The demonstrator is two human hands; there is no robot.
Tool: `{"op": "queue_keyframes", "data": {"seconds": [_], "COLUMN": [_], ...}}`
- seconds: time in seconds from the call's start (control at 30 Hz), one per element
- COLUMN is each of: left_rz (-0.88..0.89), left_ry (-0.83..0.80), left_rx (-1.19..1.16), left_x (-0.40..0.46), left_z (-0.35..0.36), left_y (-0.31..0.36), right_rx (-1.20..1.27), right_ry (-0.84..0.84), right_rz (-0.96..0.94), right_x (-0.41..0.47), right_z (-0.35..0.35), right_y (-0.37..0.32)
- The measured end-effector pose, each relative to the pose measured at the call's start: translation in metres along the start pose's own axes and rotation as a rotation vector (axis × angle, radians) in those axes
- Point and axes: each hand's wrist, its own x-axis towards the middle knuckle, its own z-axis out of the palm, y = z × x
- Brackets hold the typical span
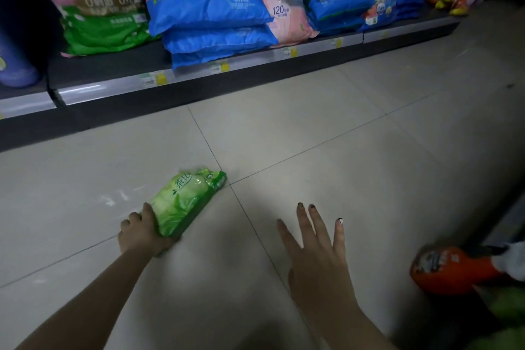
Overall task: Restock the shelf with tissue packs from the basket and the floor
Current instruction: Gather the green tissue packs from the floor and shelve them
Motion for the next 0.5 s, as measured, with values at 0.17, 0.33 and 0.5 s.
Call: {"op": "queue_keyframes", "data": {"seconds": [0.17, 0.33, 0.5], "left_rz": [0.205, 0.554, 0.835], "left_ry": [0.079, 0.209, 0.38], "left_rx": [-0.041, -0.049, -0.187], "left_x": [-0.023, -0.071, -0.14], "left_z": [-0.031, -0.089, -0.165], "left_y": [0.015, 0.047, 0.091], "right_rx": [-0.068, -0.056, 0.301], "right_ry": [0.015, 0.014, 0.22], "right_rz": [0.081, 0.184, 0.297], "right_x": [-0.005, -0.009, -0.019], "right_z": [-0.014, -0.053, -0.127], "right_y": [0.015, 0.029, 0.042]}}
